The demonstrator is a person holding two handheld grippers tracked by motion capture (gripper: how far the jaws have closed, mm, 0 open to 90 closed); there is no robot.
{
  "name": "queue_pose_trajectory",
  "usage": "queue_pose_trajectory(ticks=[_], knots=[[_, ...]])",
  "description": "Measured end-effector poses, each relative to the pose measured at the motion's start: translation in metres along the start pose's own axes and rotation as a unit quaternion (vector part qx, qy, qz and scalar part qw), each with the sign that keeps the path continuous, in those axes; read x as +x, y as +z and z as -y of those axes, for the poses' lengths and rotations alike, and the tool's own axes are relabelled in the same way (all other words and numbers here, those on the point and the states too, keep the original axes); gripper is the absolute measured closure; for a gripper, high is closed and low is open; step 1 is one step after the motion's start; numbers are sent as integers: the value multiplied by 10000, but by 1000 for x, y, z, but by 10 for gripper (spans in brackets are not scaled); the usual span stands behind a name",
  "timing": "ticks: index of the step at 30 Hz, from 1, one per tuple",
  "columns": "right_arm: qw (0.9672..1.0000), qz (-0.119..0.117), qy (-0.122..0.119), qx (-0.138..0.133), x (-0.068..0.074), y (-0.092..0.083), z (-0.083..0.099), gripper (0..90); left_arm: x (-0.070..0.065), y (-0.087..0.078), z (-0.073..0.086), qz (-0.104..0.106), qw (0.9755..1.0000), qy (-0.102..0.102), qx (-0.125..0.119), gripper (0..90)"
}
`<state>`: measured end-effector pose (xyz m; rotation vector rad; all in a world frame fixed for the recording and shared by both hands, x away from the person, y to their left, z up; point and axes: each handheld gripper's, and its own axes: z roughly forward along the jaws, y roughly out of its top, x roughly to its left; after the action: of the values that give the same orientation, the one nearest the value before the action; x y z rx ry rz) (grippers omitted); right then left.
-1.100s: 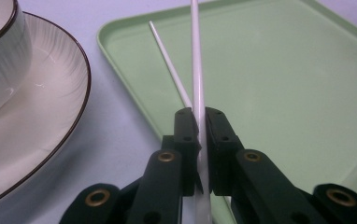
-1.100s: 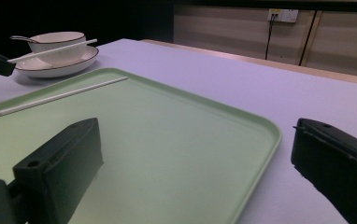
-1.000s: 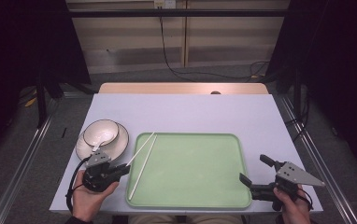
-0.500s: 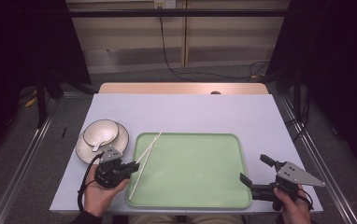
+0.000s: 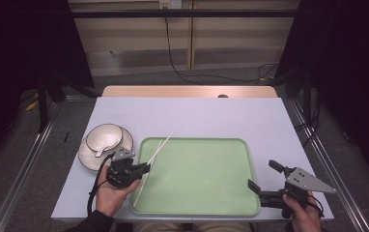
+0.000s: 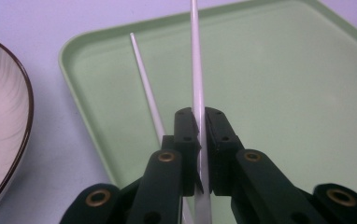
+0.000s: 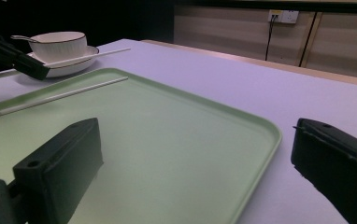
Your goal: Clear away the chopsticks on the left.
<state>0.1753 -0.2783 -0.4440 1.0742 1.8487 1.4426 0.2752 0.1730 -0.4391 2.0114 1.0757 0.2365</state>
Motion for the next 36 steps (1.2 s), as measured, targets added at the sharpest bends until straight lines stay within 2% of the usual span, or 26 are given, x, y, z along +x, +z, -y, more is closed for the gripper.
queue_pose_trajectory(ticks=[5,8,9,10,11,13,14,19,23,27,28,29,31,33,36], knots=[[10000,4,17,-4,0,-1,0,15,-3,7,-5,-57,10000,-72,17,847],[10000,-2,-3,-4,0,0,0,15,-2,9,-6,-76,9999,-112,104,846],[10000,-15,-13,-5,0,0,0,15,-3,11,-6,-113,9997,-199,104,846],[10000,-19,-22,-5,0,0,0,15,-3,11,-6,-65,9996,-190,199,846],[10000,-37,-17,-1,0,0,0,15,-4,12,-6,-141,9996,-156,186,846],[10000,-30,-20,-8,0,0,0,15,-6,14,-5,-129,9994,-208,228,847],[10000,-36,-22,7,-1,0,0,15,-6,15,-4,-127,9994,-168,262,847],[10000,-29,-34,0,0,0,0,19,-7,20,-1,-129,9989,-303,324,847],[10000,-46,-29,9,0,0,0,19,-7,24,1,-222,9980,-402,424,847],[10000,-47,-32,23,0,0,0,19,-7,28,0,-223,9968,-567,514,847],[10000,-47,-31,24,0,0,0,19,-6,29,-1,-241,9964,-516,625,847],[10000,-49,-25,20,0,1,0,19,-7,30,-1,-255,9960,-609,610,847],[10000,-42,-23,19,0,1,0,19,-6,31,-1,-283,9957,-586,663,847],[10000,-41,-4,30,0,1,0,19,-8,34,-1,-317,9949,-659,695,847],[10000,-48,-15,32,0,0,0,19,-10,35,0,-276,9948,-641,738,847]])
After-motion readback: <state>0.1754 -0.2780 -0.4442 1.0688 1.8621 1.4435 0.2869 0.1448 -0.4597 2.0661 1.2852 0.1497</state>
